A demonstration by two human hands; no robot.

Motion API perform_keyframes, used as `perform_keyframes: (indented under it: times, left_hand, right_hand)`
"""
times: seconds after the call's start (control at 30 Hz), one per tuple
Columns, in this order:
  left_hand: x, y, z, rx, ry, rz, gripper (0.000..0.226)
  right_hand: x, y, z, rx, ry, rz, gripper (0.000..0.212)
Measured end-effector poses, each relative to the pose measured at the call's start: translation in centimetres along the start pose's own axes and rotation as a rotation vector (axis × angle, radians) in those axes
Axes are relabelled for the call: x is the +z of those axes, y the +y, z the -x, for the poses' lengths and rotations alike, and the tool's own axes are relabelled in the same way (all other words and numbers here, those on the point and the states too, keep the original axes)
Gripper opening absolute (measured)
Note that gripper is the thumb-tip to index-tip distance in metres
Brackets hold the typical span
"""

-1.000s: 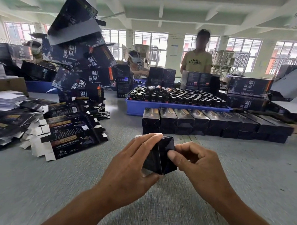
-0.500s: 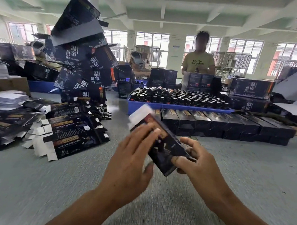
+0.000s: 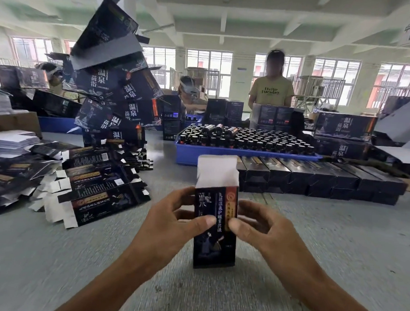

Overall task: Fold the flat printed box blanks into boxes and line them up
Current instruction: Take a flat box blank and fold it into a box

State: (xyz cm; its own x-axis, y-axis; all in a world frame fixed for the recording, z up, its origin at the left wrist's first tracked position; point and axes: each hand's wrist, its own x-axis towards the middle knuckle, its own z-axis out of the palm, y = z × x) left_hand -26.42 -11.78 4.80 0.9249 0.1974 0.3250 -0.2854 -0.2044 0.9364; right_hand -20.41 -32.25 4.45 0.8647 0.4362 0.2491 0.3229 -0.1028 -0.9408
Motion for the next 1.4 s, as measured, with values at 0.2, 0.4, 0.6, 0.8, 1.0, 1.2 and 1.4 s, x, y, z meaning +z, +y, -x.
perform_keyframes:
  times: [0.2, 0.4, 0.6, 0.8, 1.0, 1.2, 1.4]
  left_hand:
    - [0.6, -0.4, 0.2, -0.029, -0.051, -0.078, 0.061]
    - [0.3, -0.1, 0.3, 0.118, -0.032, 0.071, 0.050]
    - [0.1, -0.2, 0.5, 0.266, -0.027, -0.019, 0.034]
    - [0.1, 0.3, 0.5, 0.247, -0.023, 0.023, 0.025]
    - [0.3, 0.8, 0.8, 0.286, -0.008, 0.049, 0.019]
    - [0.3, 0.8, 0.8, 0.329, 0.000, 0.048, 0.021]
    - [0.3, 0.7, 0.7, 0.352, 0.010, 0.003, 0.019]
  right_hand:
    - [-0.2, -0.1, -0.2, -0.081, 0.058, -0.101, 0.049]
    - [-0.2, -0.2, -0.1, -0.153, 0.071, -0.067, 0.040]
    - [0.0, -0.7, 0.4, -0.262, 0.029, 0.062, 0.048]
    - [-0.3, -1.0, 0.4, -0.271, 0.000, 0.105, 0.041]
    - [-0.5, -0.9, 0.3, -0.275, 0.023, 0.123, 0.034]
    - [0.1, -1.4, 0.6, -0.381, 0.107, 0.079, 0.027]
    - [0.0, -1.4, 0.6, -0.384, 0.115, 0.008, 0.032]
